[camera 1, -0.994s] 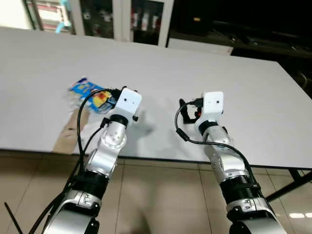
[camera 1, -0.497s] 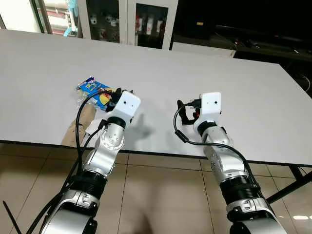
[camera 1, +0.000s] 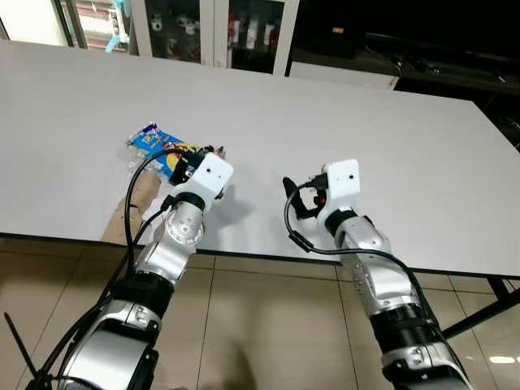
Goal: Picking trash to rubbish bin
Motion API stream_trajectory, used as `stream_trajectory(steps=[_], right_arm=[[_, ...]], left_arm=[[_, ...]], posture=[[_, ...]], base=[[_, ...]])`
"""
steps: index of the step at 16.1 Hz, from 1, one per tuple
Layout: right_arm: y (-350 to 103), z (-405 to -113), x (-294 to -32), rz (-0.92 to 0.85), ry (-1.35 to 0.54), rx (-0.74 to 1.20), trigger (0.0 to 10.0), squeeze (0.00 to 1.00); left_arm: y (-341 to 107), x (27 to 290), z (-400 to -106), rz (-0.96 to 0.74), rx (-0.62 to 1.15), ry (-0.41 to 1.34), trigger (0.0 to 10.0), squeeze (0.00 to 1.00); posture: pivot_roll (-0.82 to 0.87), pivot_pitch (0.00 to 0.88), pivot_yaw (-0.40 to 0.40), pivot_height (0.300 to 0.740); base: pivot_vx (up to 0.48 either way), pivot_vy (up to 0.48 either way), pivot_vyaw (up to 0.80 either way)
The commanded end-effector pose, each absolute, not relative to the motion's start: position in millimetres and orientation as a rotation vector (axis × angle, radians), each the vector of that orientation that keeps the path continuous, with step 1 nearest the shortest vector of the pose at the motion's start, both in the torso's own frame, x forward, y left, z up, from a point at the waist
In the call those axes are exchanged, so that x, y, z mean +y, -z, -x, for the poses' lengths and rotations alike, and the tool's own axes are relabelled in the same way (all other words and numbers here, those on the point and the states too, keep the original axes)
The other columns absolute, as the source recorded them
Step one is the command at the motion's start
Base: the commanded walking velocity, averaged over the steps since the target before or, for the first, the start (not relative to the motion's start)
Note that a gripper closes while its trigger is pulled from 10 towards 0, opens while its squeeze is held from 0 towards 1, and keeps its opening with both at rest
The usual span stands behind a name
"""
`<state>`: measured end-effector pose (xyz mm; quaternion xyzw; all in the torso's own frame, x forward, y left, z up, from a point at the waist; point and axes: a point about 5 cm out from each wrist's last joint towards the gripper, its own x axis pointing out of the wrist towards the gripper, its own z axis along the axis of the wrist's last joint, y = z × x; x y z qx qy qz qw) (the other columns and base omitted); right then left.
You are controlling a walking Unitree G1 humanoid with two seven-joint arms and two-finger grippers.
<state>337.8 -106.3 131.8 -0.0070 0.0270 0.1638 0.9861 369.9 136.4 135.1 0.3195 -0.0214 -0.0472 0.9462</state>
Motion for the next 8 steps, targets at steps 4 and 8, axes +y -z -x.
stream_trajectory(steps=[4, 8], right_arm=[[-146, -328, -105, -0.001, -0.435, 0.052, 10.0, 0.0], [-145, -317, -100, 0.009, -0.527, 0.078, 10.0, 0.0]], left_arm=[[-141, 133, -377, -0.681, -0.048, 0.13, 10.0, 0.0], [-139, 132, -379, -0.71, -0.031, 0.133, 10.0, 0.0]], posture=[[-0.07, 0.053, -0.121, 0.74], [-0.07, 0.053, -0.118, 0.74]], base=[[0.0, 0.0, 0.0], [0.0, 0.0, 0.0]])
